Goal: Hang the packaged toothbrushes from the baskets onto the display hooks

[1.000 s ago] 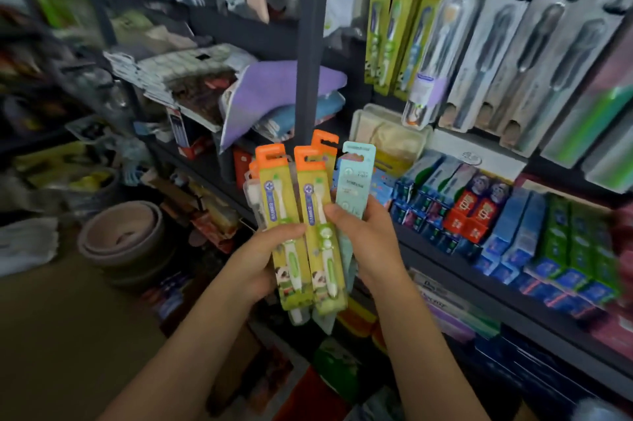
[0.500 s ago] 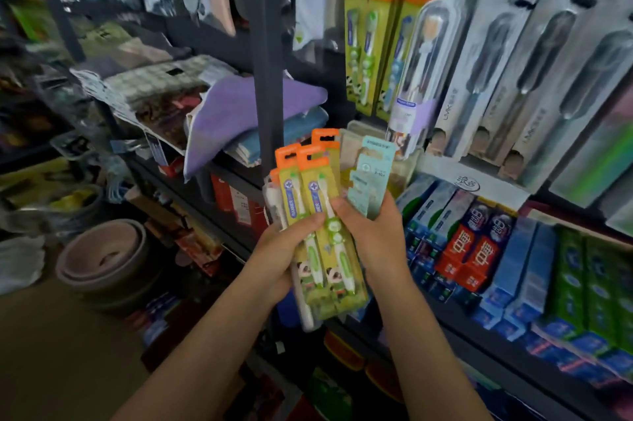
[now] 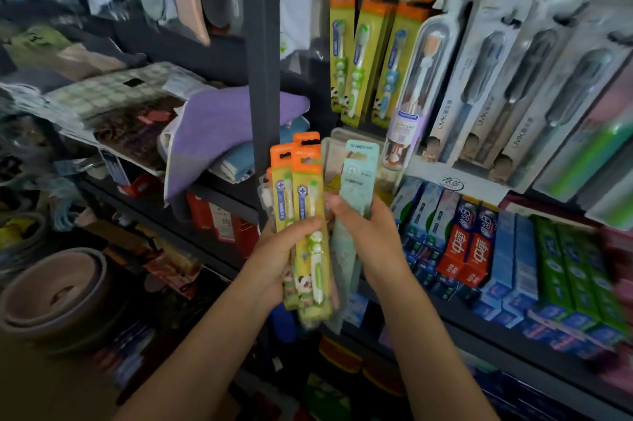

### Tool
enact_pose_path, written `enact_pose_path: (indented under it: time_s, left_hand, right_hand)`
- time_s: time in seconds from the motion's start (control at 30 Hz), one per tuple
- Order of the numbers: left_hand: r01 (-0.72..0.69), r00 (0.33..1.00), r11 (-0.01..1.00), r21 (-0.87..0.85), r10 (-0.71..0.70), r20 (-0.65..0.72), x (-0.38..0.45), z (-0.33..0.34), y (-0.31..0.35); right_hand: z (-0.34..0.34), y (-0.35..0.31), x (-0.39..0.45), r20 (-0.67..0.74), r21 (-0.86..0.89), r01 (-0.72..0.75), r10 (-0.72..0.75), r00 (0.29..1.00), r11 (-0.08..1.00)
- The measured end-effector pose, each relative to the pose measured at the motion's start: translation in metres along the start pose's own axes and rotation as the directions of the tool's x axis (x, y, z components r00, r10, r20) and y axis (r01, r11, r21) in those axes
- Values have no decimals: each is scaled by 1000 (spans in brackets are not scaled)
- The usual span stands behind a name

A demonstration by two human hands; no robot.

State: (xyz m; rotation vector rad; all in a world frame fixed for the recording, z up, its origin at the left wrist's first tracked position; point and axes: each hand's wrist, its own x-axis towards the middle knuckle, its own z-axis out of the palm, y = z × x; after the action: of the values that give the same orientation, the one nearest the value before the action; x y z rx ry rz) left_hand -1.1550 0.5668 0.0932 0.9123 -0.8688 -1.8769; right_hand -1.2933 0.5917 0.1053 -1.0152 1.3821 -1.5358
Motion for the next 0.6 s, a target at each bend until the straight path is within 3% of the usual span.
enact_pose_path:
  time_s: [0.27, 0.43, 0.6]
  left_hand:
    - [49, 996, 997, 58, -53, 65, 4, -25, 14]
    - [-23, 984, 998, 59, 13, 175, 1, -17, 26]
    - [-116, 978, 979, 168, 83, 193, 5, -2, 27]
  right_hand:
    - [4, -29, -4, -15, -46, -74, 74, 997, 996]
    - [13, -39, 3, -147, -49, 41, -48, 988, 998]
    - [34, -45, 10, -200, -95, 78, -96, 975, 992]
